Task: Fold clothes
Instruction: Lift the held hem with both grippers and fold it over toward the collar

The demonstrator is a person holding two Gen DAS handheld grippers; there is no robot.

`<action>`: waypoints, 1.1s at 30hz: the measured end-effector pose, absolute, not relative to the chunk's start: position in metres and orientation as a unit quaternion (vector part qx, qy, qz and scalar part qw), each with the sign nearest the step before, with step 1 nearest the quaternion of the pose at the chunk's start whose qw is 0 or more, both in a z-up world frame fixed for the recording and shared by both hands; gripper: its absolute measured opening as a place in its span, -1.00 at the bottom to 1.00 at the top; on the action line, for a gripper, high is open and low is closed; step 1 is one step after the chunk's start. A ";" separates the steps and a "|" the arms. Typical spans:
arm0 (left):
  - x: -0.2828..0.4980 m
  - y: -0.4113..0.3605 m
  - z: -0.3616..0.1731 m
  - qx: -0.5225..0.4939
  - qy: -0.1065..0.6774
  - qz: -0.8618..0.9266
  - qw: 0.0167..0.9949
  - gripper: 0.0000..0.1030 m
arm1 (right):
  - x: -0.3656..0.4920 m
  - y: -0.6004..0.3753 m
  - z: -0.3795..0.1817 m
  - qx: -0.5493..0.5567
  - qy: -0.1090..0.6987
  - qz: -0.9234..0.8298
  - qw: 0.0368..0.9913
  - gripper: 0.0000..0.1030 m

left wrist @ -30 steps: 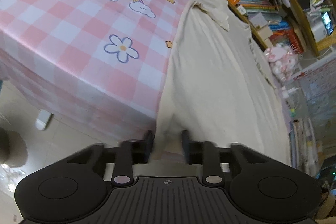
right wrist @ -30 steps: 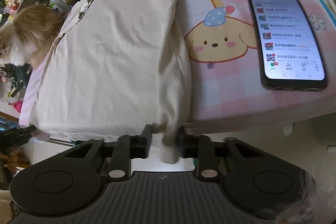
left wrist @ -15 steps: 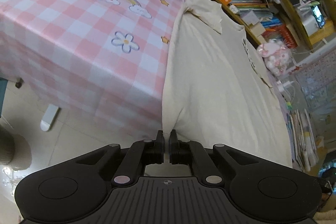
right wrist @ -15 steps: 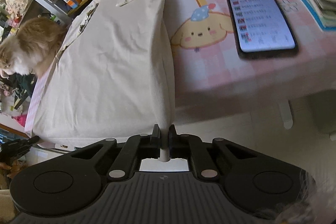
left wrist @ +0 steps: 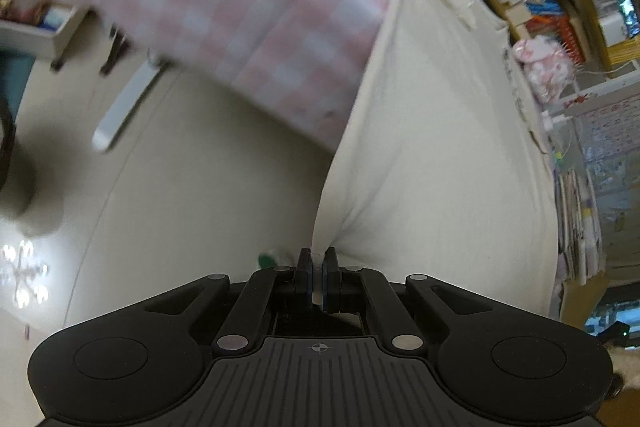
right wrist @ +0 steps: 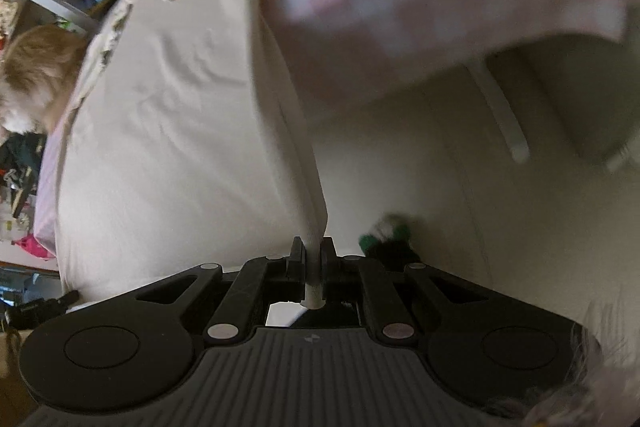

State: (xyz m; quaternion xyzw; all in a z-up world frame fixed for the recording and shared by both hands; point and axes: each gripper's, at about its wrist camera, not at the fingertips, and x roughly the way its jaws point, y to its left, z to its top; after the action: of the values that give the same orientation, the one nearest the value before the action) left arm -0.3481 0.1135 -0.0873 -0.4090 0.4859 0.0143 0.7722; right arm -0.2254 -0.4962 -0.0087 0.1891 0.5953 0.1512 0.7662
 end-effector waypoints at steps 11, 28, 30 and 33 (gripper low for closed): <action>-0.308 0.132 -0.038 -0.477 0.353 -0.037 0.804 -0.95 | -0.204 -0.495 0.029 0.263 0.544 0.181 0.776 -0.88; -0.109 0.170 0.040 -0.549 0.116 -0.002 0.828 -0.95 | 0.034 -0.470 0.108 0.487 0.305 0.223 0.788 -0.88; -0.086 0.172 0.034 -0.547 0.126 0.014 0.827 -0.95 | 0.064 -0.463 0.108 0.489 0.306 0.224 0.786 -0.88; -0.053 0.174 0.020 -0.551 0.144 0.042 0.821 -0.95 | 0.109 -0.454 0.099 0.490 0.320 0.220 0.780 -0.88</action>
State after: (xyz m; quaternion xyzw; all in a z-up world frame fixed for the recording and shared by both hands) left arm -0.0529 0.1738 0.0204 -0.5507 0.1444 0.0418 0.8210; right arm 0.1088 -0.4537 0.0985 0.4903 0.3200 0.2204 0.7801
